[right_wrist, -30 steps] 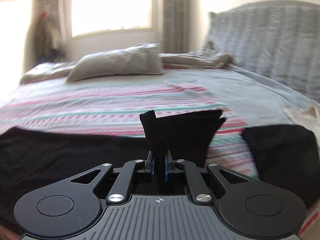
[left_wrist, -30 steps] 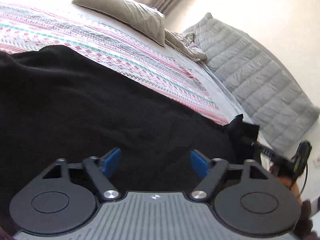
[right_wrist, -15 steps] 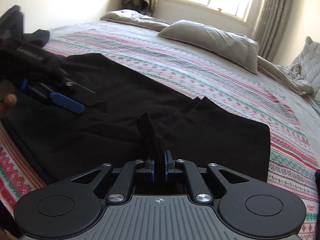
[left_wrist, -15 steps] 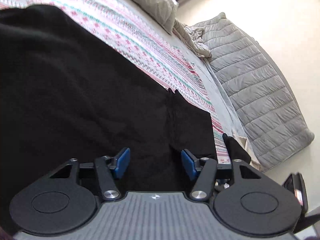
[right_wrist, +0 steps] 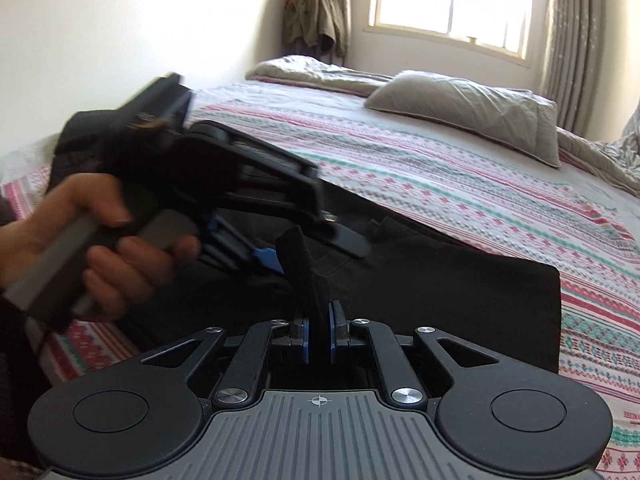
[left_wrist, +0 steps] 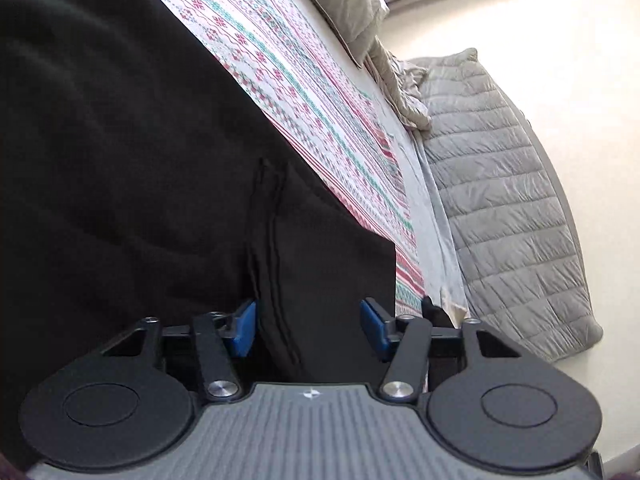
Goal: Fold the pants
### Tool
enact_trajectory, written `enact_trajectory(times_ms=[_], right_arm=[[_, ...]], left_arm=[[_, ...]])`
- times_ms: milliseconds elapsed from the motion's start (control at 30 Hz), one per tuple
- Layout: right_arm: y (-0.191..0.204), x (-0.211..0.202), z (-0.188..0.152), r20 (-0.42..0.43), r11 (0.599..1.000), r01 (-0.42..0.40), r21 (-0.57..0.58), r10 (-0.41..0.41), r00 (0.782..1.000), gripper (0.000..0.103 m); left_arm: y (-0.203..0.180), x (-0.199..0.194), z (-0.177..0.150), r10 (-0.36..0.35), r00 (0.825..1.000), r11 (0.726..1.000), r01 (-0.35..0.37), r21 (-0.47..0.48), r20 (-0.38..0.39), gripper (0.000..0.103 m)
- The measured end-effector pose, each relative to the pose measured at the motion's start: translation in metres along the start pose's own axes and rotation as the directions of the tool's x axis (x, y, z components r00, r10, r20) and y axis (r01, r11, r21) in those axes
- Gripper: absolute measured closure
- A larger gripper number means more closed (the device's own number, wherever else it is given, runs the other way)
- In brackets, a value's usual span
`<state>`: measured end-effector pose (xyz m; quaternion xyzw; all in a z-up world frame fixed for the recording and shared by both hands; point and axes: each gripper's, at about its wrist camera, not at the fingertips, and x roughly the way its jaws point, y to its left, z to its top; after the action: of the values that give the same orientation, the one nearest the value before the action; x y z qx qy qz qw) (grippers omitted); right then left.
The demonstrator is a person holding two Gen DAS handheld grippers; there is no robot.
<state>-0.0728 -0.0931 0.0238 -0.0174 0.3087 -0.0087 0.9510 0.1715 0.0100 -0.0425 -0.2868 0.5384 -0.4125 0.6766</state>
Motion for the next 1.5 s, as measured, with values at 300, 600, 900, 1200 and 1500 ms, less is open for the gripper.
enact_trajectory(times_ms=[300,600,900,1200,1500], right_arm=[[-0.004,0.01,-0.003,-0.079,0.996,-0.082,0.036,0.085,0.993,0.081],[-0.036,0.006,-0.002,-0.046,0.971,-0.114,0.211,0.126,0.991,0.034],[-0.055,0.029,-0.005,-0.126,0.949,0.054,0.31,-0.016,0.992,0.032],[-0.037,0.053,0.004,-0.128,0.97,0.054,0.238,-0.024,0.992,0.026],[-0.002,0.074,0.018,-0.124,0.989,-0.006,0.145,0.024,0.992,0.025]], left_arm=[[-0.016,-0.003,-0.007,0.148,0.987,0.968,-0.158,0.196,0.068,0.088],[-0.029,-0.034,-0.005,0.334,0.917,0.835,-0.395,0.384,0.218,0.088],[-0.011,-0.078,0.004,0.444,0.84,0.768,-0.536,0.35,0.314,0.088],[0.003,-0.135,0.005,0.517,0.747,0.683,-0.655,0.324,0.419,0.087],[0.043,-0.204,0.014,0.589,0.644,0.654,-0.735,0.179,0.489,0.087]])
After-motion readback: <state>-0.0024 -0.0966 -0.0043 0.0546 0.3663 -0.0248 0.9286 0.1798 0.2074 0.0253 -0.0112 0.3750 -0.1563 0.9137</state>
